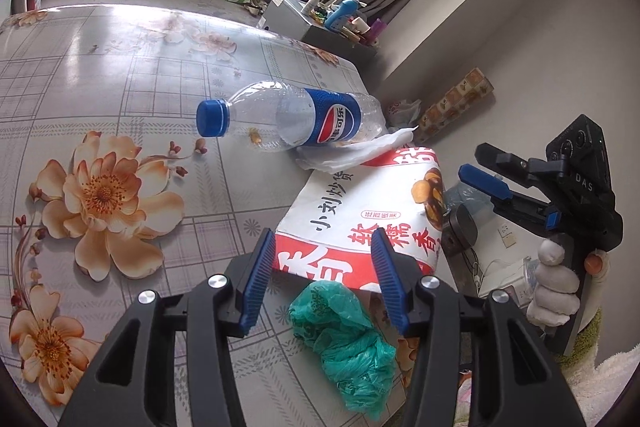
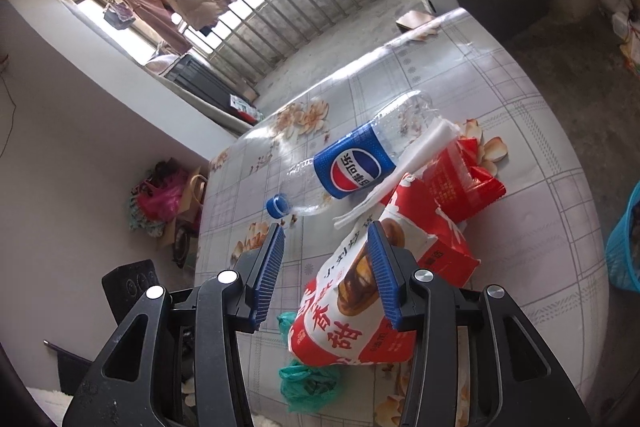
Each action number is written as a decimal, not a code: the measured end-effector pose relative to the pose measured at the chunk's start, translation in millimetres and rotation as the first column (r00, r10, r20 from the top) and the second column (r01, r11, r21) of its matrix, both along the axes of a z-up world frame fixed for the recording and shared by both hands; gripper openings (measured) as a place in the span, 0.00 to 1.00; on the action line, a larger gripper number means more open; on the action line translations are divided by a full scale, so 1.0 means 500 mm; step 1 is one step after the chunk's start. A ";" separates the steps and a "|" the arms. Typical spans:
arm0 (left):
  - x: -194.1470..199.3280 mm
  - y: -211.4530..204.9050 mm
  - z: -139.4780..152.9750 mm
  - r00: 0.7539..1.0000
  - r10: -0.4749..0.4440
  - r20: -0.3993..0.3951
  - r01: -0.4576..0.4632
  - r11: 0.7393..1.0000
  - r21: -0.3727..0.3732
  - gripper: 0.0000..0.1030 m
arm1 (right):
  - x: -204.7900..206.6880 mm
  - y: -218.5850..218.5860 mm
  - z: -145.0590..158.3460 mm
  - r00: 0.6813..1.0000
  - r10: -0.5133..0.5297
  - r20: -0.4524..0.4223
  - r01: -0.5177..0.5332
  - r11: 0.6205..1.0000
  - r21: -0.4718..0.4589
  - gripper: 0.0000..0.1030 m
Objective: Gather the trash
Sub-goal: 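Lower the open left gripper around the green plastic bag, then close the left gripper on the green bag and lift while the right gripper grasps the white napkin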
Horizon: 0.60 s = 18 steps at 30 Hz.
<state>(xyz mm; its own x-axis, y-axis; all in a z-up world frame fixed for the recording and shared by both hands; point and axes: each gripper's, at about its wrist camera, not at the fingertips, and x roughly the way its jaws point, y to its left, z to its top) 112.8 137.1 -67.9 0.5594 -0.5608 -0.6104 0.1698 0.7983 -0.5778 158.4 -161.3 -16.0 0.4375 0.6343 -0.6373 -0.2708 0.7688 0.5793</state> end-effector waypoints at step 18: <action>-0.095 -0.074 -0.024 0.988 -0.121 -0.093 0.125 0.992 0.033 0.57 | -0.140 -0.017 -0.083 0.994 0.100 -0.054 -0.103 0.993 -0.052 0.43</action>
<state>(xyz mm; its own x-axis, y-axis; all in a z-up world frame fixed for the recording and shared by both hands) 65.5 99.9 -80.1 0.4289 -0.5971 -0.6779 0.2166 0.7965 -0.5645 88.2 -169.9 -57.4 0.3385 0.6375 -0.6921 -0.3204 0.7697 0.5522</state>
